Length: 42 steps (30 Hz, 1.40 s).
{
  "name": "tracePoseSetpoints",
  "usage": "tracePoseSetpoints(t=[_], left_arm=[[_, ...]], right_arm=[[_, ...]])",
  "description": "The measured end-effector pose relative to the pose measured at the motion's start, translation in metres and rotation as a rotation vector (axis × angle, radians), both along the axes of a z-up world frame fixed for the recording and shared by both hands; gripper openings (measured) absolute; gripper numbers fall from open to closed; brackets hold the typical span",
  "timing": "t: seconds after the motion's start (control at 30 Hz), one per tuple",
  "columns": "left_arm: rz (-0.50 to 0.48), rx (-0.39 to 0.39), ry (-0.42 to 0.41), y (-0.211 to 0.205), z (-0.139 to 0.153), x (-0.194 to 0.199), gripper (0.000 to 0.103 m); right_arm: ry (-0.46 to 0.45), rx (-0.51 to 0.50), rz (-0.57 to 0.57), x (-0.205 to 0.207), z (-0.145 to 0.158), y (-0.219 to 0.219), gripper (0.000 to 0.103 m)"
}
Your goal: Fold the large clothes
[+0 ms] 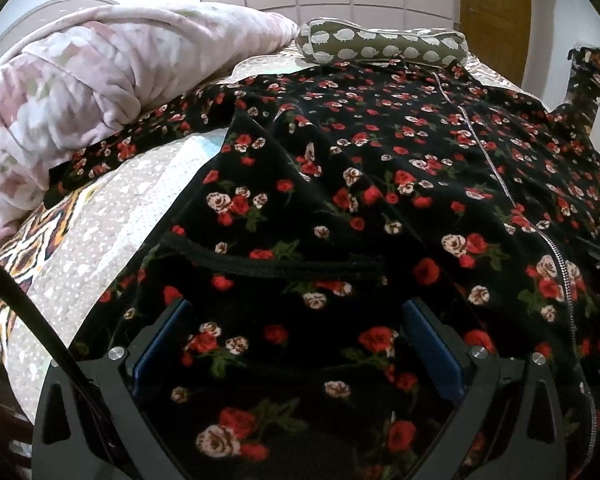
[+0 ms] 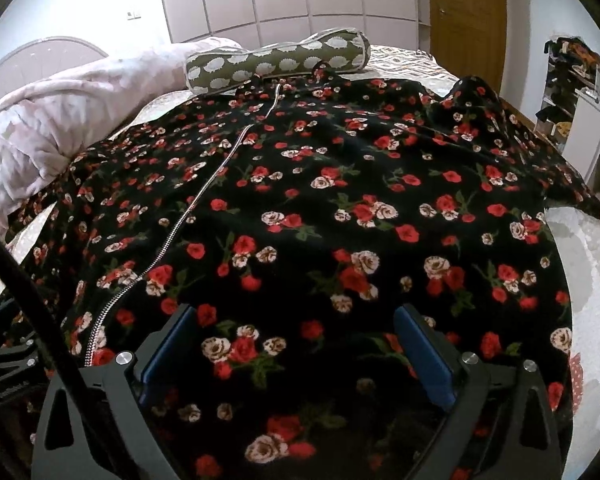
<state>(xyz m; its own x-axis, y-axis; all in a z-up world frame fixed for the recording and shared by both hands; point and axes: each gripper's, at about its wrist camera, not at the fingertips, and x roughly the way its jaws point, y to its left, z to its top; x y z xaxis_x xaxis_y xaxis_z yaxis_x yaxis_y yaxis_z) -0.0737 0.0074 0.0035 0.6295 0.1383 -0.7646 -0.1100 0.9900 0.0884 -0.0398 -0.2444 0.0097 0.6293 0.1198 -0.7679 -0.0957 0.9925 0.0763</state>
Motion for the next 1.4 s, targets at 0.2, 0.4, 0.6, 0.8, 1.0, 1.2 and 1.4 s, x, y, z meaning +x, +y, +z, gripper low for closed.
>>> tracePoseSetpoints(t=[0.2,0.4,0.6,0.8,1.0,1.2,1.4], left_arm=[[-0.082,-0.066,0.053,0.014,0.021,-0.007,0.066],[0.049,-0.072,-0.127,0.118,0.096,-0.019,0.082],[0.361,-0.373,-0.067,0.286,0.063,0.019,0.083],[0.571,-0.730,-0.063,0.369,-0.005,0.051,0.078],[0.630,-0.556,-0.002,0.380,0.002,0.104,0.026],[0.625,-0.185,-0.022,0.362,0.044,0.118,0.011],[0.590,0.005,-0.084,0.319,0.104,0.127,0.010]], right_arm=[[0.003,-0.029,-0.008,0.000,0.000,0.004,0.100],[0.007,-0.047,-0.010,0.001,0.000,0.006,0.100],[0.008,-0.058,-0.011,0.001,-0.001,0.007,0.100],[0.018,-0.084,-0.015,0.003,-0.001,0.011,0.100],[0.029,-0.116,-0.022,0.005,-0.003,0.014,0.102],[0.030,-0.119,-0.025,0.005,-0.004,0.013,0.102],[0.027,-0.106,-0.023,0.005,-0.004,0.012,0.102]])
